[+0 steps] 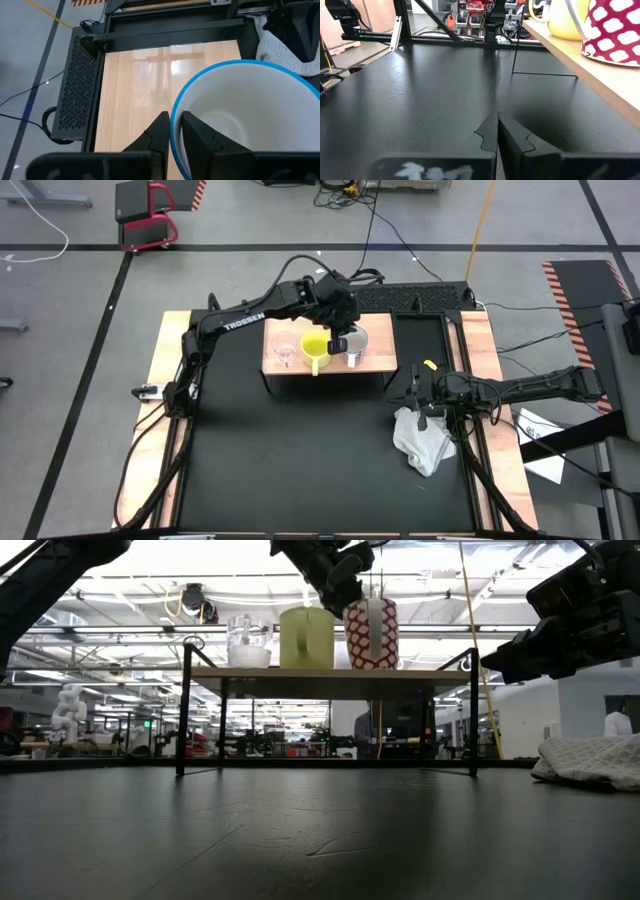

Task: Stack small to large cups/mugs on shelf
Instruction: Put the red patterned mug on the shelf

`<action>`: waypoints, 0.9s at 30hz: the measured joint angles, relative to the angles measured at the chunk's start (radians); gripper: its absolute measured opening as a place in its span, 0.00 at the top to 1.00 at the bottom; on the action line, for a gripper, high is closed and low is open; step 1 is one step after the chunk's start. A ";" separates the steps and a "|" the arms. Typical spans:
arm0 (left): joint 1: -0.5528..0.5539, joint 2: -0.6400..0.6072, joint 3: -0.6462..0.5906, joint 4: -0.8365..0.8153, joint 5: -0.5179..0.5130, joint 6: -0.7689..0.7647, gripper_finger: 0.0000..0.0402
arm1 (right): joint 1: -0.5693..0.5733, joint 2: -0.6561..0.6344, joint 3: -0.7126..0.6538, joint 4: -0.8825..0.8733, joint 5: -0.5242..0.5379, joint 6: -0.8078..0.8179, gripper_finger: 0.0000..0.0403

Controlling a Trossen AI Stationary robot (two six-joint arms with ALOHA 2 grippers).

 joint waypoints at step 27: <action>-0.029 0.001 -0.002 0.023 -0.125 0.029 0.48 | 0.000 0.000 0.000 -0.001 0.000 0.008 1.00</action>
